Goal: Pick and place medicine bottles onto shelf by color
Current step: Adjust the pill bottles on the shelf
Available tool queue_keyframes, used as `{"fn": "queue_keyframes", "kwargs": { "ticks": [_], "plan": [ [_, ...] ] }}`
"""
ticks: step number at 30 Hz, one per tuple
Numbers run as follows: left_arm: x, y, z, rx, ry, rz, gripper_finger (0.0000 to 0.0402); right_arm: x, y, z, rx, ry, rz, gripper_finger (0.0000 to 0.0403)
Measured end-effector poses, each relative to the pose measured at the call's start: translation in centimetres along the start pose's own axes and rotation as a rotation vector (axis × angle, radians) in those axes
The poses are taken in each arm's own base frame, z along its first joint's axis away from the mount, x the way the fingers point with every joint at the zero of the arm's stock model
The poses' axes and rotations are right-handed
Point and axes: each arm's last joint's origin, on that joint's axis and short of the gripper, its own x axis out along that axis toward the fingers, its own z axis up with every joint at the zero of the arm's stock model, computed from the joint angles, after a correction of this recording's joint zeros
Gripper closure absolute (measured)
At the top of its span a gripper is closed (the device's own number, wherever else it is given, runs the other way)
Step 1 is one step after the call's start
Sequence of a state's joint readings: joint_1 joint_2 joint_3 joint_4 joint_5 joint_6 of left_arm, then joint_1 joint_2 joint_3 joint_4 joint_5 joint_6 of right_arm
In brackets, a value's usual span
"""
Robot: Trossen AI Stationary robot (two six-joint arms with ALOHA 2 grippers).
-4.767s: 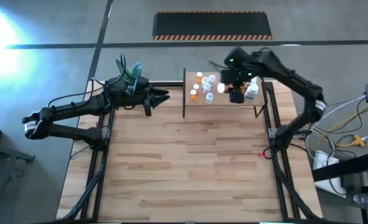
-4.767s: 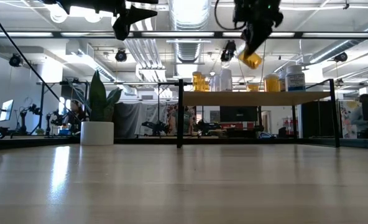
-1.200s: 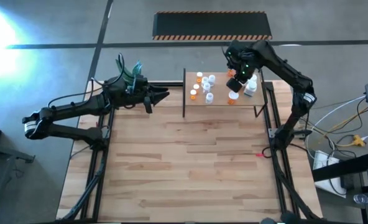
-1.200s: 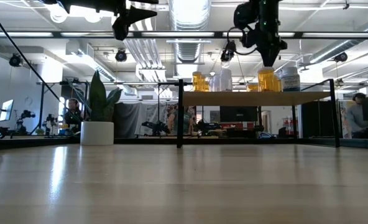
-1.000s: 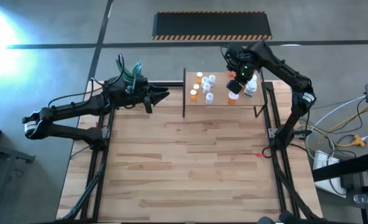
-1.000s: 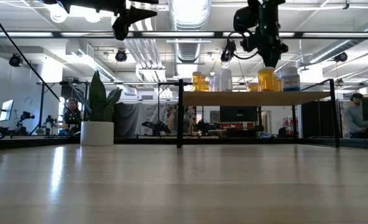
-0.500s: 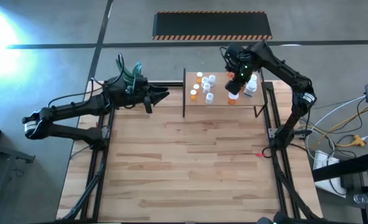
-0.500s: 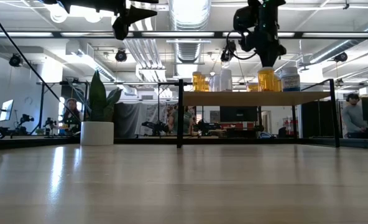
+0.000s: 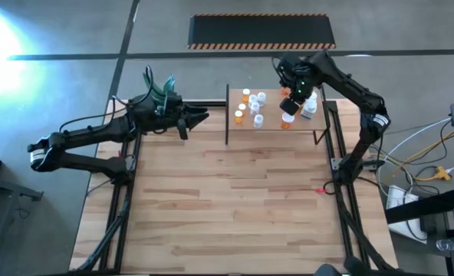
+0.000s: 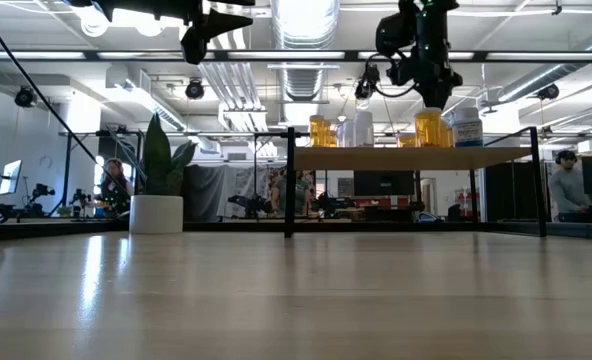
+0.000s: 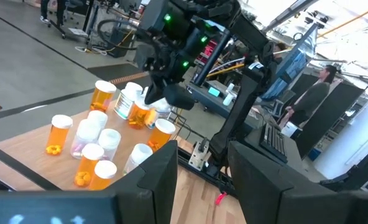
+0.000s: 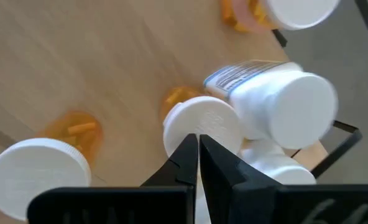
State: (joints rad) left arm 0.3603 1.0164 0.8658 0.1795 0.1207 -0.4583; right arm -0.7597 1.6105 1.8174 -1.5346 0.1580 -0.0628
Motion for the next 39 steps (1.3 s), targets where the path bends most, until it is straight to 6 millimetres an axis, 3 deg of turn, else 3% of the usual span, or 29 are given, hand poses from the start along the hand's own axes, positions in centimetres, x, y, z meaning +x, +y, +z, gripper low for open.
{"fn": "queue_keyframes", "kwargs": {
  "ticks": [7, 18, 28, 34, 39],
  "plan": [
    [0.0, 0.0, 0.0, -0.001, -0.003, -0.001, 0.0275, 0.8, 0.1, 0.5, -0.005, 0.020, 0.000, 0.0394],
    [0.0, -0.1, 0.2, 0.000, -0.019, -0.010, 0.0275, 0.4, 0.5, 0.6, -0.016, -0.034, 0.141, 0.0394],
    [0.0, -0.1, 0.2, 0.001, -0.020, -0.010, 0.0275, -0.3, 0.5, 1.0, -0.012, -0.142, 0.169, 0.0394],
    [0.0, -0.1, 0.2, -0.002, -0.020, -0.011, 0.0275, -2.3, -1.2, 1.5, 0.061, -0.270, 0.128, 0.0394],
    [0.0, -0.1, 0.2, -0.003, -0.019, -0.010, 0.0275, -1.6, -3.5, 3.5, 0.131, -0.293, 0.104, 0.0394]
  ]
}}
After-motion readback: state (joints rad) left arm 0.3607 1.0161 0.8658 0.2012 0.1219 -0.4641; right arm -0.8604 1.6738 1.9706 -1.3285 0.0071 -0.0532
